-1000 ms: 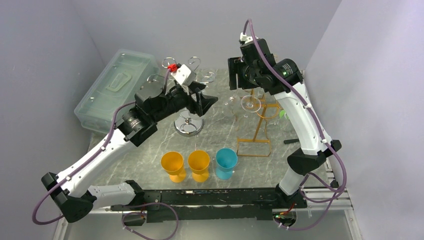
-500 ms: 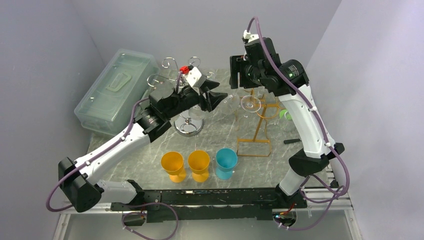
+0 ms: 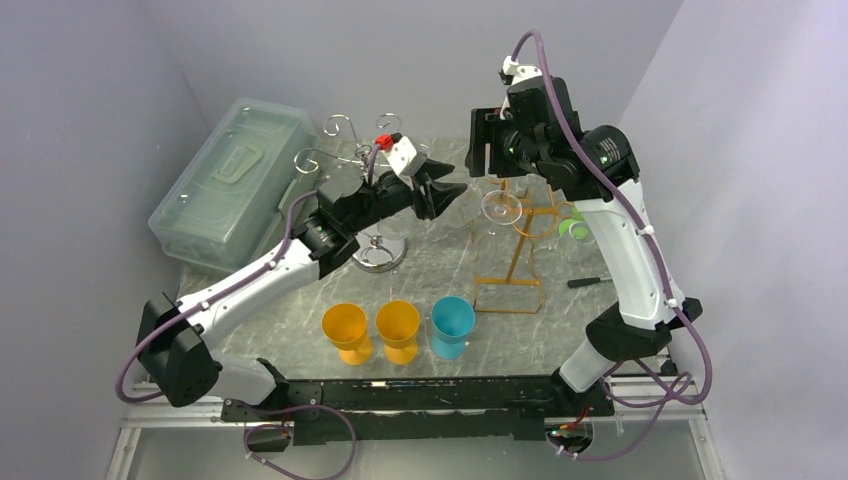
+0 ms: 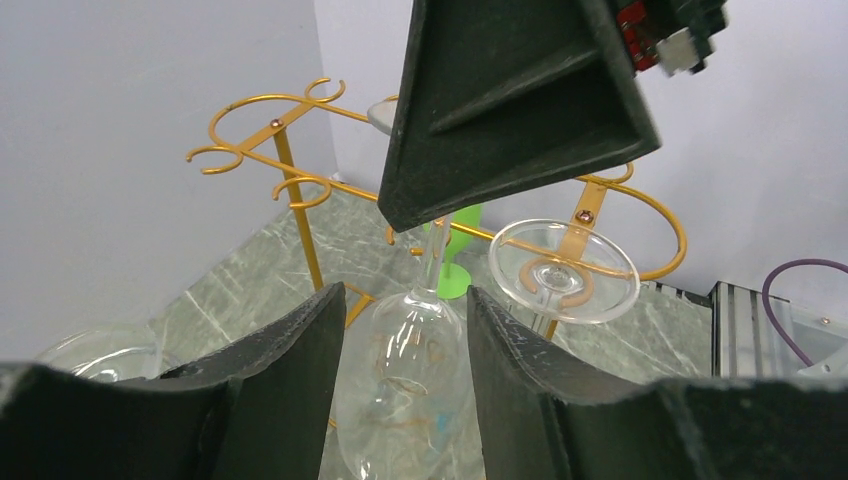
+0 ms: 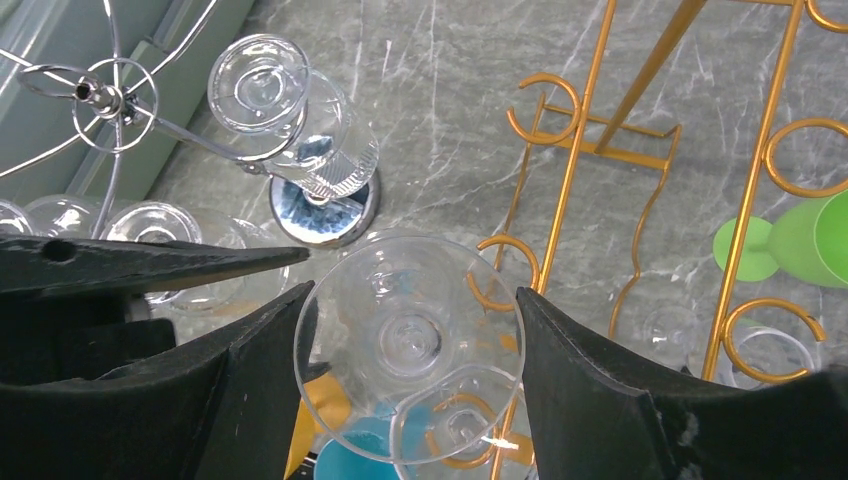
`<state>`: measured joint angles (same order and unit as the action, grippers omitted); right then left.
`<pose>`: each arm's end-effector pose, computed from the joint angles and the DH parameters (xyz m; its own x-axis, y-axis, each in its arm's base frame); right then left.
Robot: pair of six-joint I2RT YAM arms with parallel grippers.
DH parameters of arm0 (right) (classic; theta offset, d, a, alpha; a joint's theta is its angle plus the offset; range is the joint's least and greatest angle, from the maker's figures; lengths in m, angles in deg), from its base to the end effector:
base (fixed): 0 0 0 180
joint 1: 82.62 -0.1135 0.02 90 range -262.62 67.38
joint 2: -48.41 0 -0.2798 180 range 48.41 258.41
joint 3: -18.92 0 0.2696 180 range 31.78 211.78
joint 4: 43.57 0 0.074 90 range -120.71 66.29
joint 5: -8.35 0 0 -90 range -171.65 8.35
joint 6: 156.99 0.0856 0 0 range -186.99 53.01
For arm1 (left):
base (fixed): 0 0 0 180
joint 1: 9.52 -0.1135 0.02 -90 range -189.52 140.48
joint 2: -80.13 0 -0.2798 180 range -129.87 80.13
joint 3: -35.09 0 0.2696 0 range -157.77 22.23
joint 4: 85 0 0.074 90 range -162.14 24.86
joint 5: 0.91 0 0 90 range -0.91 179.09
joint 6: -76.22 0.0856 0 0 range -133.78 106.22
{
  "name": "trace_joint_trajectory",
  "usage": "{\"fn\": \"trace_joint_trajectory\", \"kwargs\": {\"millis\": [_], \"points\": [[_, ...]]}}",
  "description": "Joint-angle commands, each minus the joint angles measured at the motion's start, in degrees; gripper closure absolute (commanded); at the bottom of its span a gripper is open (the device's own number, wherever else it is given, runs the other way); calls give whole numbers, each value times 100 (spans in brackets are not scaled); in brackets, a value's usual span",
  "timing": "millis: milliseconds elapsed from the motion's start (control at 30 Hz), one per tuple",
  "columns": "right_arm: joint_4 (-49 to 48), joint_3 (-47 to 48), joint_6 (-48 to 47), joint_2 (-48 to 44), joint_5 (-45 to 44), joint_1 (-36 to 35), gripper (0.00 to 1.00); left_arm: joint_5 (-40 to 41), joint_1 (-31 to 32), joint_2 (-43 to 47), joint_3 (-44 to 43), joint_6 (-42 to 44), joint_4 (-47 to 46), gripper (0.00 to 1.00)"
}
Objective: Take the wine glass off the wine glass rack
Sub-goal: Pick up the wine glass from the wine rack.
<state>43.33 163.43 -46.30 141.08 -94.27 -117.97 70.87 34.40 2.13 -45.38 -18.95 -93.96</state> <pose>0.2788 0.1748 0.5145 -0.5862 0.0069 -0.8101 -0.2262 0.9588 0.1718 0.2576 -0.2852 0.4296 0.0629 -0.1794 -0.9818 0.8889 0.4573 -0.0266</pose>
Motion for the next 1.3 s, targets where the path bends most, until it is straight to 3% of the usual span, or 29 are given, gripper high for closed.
{"fn": "trace_joint_trajectory", "kwargs": {"millis": [0, 1267], "points": [[-405, 174, 106, -303, 106, -30, 59, -248, 27, -178, -32, 3, -579, 47], [-609, -6, 269, -643, 145, -28, 61, -290, 315, -996, -656, -72, -1457, 57]]}}
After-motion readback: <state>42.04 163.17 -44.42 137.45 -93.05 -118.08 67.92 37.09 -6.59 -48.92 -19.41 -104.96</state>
